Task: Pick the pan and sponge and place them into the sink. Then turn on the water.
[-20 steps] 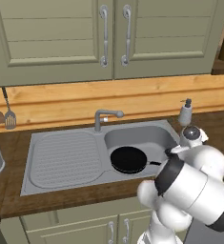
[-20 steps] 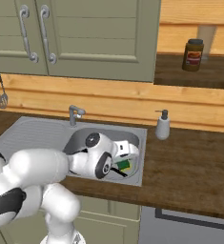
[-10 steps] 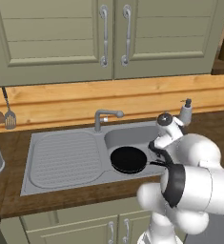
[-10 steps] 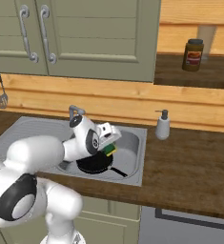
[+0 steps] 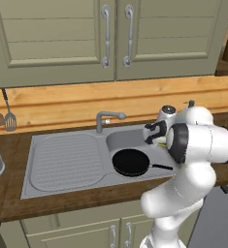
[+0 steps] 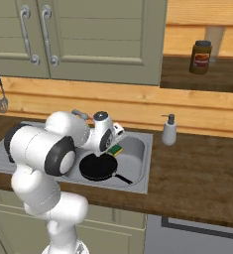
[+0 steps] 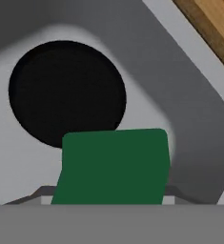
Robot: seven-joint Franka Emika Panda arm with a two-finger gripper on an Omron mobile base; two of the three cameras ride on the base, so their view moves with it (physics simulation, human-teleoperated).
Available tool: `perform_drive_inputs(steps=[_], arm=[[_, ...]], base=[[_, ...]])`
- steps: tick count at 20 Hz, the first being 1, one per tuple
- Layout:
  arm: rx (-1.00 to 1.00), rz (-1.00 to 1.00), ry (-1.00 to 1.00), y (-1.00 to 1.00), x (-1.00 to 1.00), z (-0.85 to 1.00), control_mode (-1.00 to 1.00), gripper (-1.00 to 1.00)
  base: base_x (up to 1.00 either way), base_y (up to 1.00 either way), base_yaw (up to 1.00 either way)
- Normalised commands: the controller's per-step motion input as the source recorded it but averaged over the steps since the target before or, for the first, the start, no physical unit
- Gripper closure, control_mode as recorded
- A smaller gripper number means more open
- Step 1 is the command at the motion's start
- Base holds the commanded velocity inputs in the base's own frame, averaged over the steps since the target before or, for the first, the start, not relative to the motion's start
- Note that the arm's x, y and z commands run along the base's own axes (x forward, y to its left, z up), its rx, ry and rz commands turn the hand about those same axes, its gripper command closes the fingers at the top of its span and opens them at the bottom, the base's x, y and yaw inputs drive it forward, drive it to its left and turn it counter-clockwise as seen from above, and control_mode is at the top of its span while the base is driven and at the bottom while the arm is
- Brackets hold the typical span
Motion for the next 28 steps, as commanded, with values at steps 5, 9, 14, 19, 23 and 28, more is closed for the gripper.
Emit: perform_drive_inputs(steps=[5, 9, 14, 19, 23, 28], arm=[[0.11, 0.21, -0.11, 0.48, 0.34, -0.98, -1.00, 1.00], [0.08, 0.09, -0.02, 0.31, 0.28, -0.71, -1.00, 1.00], [0.04, 0.05, 0.00, 0.23, 0.27, -0.55, -1.00, 1.00], [0.01, 0.01, 0.00, 0.16, 0.14, -0.43, -1.00, 1.00], [0.02, 0.03, -0.05, 0.09, 0.01, -0.29, -1.00, 1.00], [0.11, 0.05, -0.11, -0.04, 0.00, 0.01, -1.00, 1.00]], base=[[0.00, 0.00, 0.00], [0.00, 0.00, 0.00], [0.00, 0.00, 0.00], [0.00, 0.00, 0.00], [0.00, 0.00, 0.00], [0.00, 0.00, 0.00]])
